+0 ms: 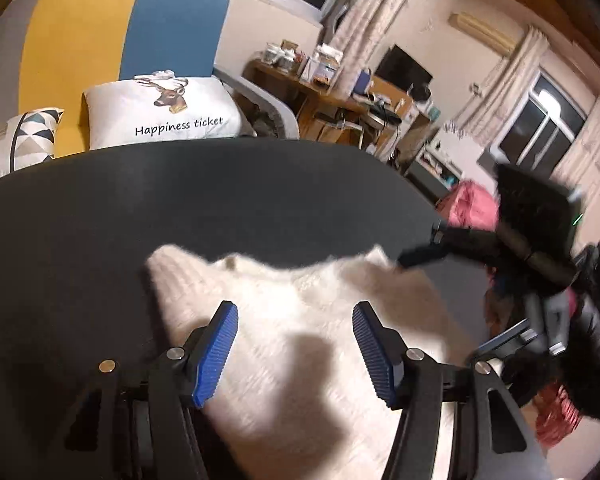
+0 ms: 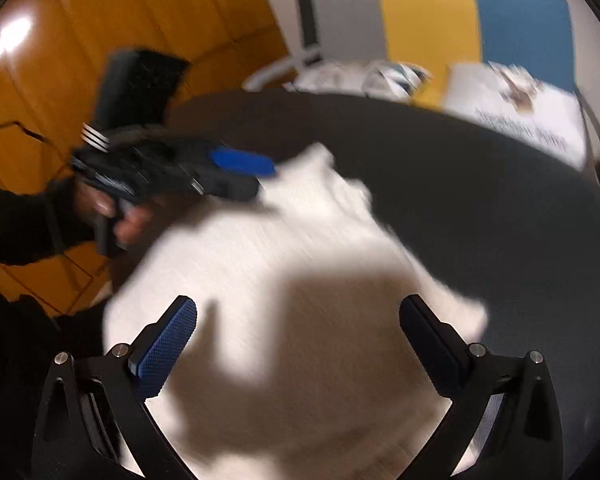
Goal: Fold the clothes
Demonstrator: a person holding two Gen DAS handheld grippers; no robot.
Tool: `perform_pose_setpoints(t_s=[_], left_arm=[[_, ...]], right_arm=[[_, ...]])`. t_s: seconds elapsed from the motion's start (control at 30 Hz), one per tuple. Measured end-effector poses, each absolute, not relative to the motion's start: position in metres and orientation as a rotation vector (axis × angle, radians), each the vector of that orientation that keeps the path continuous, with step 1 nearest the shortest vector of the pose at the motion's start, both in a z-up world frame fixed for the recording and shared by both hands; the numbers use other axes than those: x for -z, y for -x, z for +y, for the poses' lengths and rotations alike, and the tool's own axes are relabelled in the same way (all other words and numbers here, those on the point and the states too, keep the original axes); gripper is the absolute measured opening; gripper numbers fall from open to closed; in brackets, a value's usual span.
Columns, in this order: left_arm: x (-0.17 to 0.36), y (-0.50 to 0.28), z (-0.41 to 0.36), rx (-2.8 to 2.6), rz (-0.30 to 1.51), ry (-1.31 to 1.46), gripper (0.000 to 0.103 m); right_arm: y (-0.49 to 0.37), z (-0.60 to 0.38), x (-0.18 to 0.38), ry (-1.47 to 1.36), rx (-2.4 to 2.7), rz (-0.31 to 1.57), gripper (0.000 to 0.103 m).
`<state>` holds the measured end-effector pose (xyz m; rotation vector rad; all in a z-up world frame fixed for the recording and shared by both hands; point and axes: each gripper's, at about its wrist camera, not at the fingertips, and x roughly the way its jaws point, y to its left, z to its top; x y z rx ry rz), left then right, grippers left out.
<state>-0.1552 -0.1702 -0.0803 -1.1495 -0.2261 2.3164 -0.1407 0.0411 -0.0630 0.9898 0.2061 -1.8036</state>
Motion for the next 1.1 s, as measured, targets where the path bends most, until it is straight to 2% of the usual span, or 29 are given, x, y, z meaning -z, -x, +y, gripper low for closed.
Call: perform_pose_setpoints(t_s=[0.1, 0.23, 0.37, 0.5, 0.57, 0.67, 0.83, 0.97, 1.1], left_arm=[[0.097, 0.160, -0.163, -2.250, -0.215, 1.211, 0.062], [0.112, 0.168, -0.167, -2.231, -0.300, 1.271, 0.068], [0.102, 0.169, -0.177, -2.230, -0.349, 1.243, 0.064], [0.090, 0.174, -0.188, -2.259, -0.333, 1.169, 0.064], [0.098, 0.185, -0.186, -2.257, -0.288, 1.214, 0.064], [0.118, 0.195, -0.178, -2.235, -0.261, 1.268, 0.065], [0.131, 0.202, -0.155, -2.263, -0.184, 1.277, 0.066], [0.108, 0.192, -0.182, -2.300, -0.301, 1.270, 0.064], [0.078, 0.142, -0.223, -2.361, -0.434, 1.130, 0.064]], right_arm=[[0.144, 0.036, 0.072, -0.995, 1.777, 0.155, 0.103], [0.152, 0.038, 0.095, -1.034, 1.742, 0.057, 0.103], [0.159, 0.040, 0.114, -1.064, 1.710, -0.030, 0.103], [0.154, 0.035, 0.109, -1.079, 1.738, 0.048, 0.103], [0.150, 0.029, 0.097, -1.123, 1.763, 0.138, 0.103], [0.141, 0.028, 0.077, -1.126, 1.807, 0.140, 0.103], [0.122, 0.026, 0.109, -1.073, 1.852, 0.183, 0.103], [0.122, 0.034, 0.111, -1.042, 1.867, 0.154, 0.103], [0.110, 0.031, 0.097, -1.038, 1.919, 0.279, 0.103]])
